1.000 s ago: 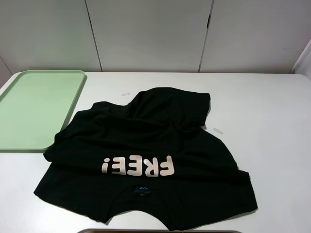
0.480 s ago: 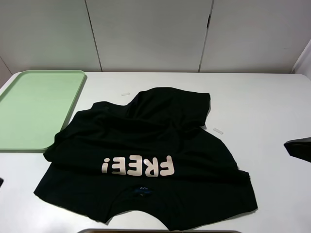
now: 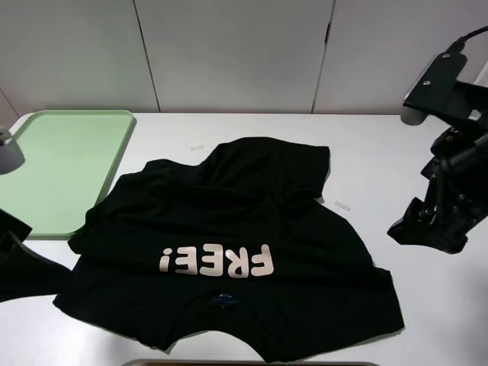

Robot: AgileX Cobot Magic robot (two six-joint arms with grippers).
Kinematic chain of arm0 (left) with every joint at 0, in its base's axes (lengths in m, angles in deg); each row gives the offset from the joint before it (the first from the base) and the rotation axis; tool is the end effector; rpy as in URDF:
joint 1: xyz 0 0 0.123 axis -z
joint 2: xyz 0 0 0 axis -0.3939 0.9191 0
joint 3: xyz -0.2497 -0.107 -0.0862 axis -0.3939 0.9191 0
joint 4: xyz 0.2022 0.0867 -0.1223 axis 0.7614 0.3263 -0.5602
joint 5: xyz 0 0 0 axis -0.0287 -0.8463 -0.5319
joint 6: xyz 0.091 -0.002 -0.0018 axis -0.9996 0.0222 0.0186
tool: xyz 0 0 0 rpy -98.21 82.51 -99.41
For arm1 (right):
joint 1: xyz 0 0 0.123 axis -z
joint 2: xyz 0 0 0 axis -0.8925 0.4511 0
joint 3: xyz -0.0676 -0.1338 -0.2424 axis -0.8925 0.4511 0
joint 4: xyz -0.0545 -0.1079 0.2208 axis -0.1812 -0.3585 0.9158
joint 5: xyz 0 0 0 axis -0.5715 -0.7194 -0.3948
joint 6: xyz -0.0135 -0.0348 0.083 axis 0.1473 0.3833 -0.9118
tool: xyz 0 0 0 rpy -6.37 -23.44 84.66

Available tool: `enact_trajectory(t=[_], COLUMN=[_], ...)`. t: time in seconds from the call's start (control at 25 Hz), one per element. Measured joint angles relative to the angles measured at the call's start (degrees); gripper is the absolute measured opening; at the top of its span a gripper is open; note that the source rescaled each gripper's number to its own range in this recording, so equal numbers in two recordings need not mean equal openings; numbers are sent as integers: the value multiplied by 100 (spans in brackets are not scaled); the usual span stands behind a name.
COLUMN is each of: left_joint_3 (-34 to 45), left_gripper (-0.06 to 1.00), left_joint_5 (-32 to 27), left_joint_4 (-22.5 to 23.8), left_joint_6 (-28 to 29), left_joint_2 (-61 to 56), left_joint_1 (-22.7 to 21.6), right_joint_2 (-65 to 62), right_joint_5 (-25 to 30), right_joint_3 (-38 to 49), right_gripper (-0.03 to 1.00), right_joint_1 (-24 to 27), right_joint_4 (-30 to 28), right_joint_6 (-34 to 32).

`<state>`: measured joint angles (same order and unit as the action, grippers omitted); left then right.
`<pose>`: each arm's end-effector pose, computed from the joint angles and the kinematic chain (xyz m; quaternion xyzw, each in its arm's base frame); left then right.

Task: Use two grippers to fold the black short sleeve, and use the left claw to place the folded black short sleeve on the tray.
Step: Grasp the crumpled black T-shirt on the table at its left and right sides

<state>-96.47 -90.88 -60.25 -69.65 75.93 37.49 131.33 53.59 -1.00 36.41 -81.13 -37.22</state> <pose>0.1294 -0.0582 0.2504 0.2899 0.9181 -0.1261 0.2390 0.1776 0.0870 0.2606 -0.4153 0.8890 -0.0068 0.1927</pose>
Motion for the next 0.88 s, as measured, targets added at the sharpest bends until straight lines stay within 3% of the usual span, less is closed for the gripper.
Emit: enact_trajectory(t=[0.36,0.68,0.88], left_joint_3=[-15,-16,-16], left_gripper=[97,96,96], left_joint_5=[563,587,606], left_joint_4=[-370,-397,-397], left_joint_6=[-510,-541,-547], left_joint_2=[1033,1342,1348], left_joint_1=[0,0,0], right_joint_2=[1275,2376,2658], right_joint_5=[-837,-917,-962], right_joint_3=[-5,-5,-5], right_gripper=[100,100,100], right_joint_1=[-30,-30,-30], right_joint_4=[-944,-968,-465], right_joint_6=[115,620,1106])
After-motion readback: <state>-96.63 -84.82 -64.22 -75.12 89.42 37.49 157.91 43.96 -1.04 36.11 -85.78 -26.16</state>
